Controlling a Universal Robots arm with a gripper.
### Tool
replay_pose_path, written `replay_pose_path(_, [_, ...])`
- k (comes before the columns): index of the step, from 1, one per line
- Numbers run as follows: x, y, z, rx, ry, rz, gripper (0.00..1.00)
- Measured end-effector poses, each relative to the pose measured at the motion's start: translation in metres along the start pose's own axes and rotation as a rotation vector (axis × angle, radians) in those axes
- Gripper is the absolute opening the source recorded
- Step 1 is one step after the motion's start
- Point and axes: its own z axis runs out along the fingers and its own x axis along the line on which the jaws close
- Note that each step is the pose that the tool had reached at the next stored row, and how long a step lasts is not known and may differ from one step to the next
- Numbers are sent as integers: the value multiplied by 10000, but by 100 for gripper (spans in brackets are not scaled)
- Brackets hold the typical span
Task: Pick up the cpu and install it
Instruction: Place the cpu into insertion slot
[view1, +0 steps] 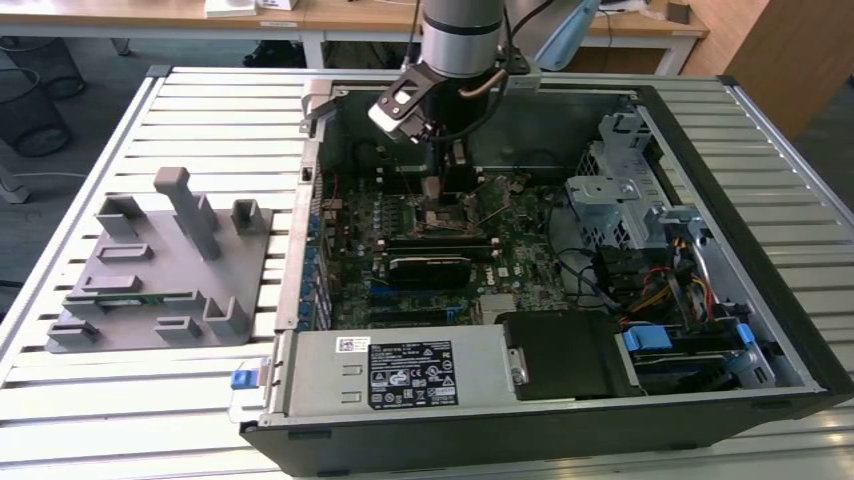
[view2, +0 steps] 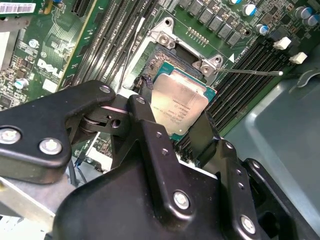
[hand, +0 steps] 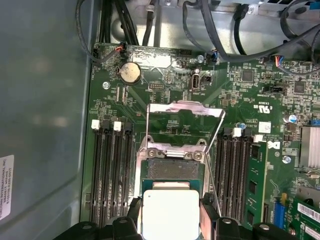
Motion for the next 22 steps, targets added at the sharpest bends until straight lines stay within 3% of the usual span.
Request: replay_pose_path(22, [25,1,266,-45,-7,70,54])
